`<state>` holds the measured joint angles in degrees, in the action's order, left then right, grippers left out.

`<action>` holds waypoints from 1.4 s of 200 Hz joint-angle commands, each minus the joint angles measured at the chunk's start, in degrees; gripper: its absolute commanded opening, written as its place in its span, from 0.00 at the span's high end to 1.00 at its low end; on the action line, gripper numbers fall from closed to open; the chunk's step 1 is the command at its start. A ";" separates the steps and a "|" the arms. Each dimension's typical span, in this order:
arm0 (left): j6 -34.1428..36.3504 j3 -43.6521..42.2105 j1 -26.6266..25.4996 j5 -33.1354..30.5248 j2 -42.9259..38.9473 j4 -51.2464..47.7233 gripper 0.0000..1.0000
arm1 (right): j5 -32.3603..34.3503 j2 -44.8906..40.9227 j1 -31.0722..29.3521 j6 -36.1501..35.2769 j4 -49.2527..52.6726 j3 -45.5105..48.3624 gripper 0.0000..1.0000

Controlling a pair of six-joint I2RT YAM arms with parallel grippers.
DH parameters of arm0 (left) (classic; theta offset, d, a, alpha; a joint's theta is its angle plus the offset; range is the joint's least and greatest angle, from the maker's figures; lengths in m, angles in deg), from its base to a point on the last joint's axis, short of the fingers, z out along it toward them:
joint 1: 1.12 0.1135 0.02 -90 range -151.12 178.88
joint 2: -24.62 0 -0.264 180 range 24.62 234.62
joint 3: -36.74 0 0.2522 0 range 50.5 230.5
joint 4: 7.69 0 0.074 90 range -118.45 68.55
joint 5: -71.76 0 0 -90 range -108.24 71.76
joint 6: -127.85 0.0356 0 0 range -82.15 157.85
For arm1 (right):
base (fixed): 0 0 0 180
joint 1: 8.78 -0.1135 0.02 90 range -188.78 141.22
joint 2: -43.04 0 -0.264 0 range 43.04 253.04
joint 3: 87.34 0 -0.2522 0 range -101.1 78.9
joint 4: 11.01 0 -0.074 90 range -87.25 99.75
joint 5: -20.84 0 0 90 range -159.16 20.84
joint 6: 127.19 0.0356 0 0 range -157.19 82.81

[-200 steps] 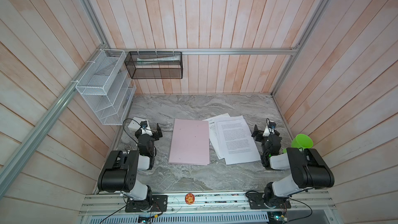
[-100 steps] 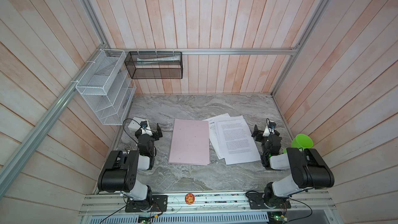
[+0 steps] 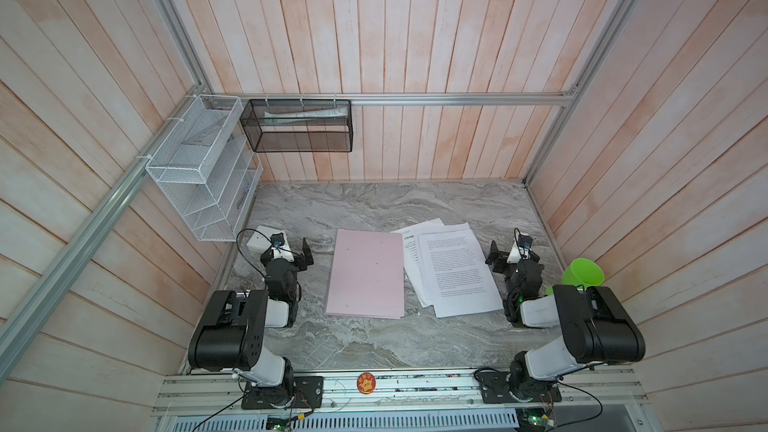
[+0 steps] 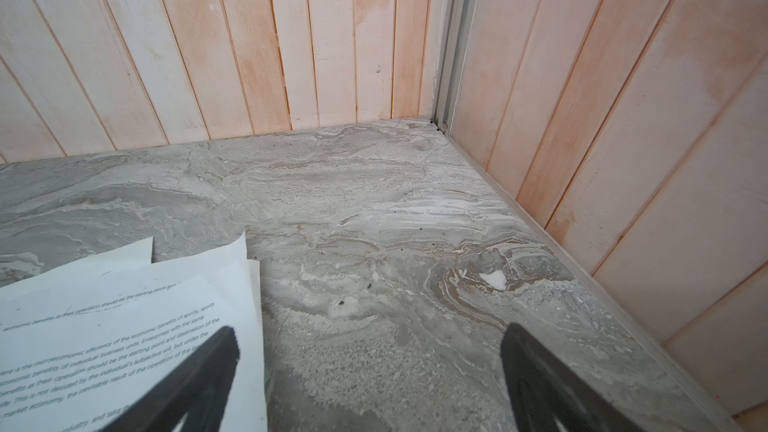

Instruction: Put the files into the folder

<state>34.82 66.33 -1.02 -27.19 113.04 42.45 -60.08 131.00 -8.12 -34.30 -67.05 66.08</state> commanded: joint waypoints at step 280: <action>-22.04 22.70 -7.83 27.59 -16.27 -67.64 0.00 | -40.05 2.35 -24.69 34.19 58.31 -35.68 0.42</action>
<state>16.11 87.80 -8.30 -4.09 96.17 -19.21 -91.18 130.28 -30.96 -4.22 -12.19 32.99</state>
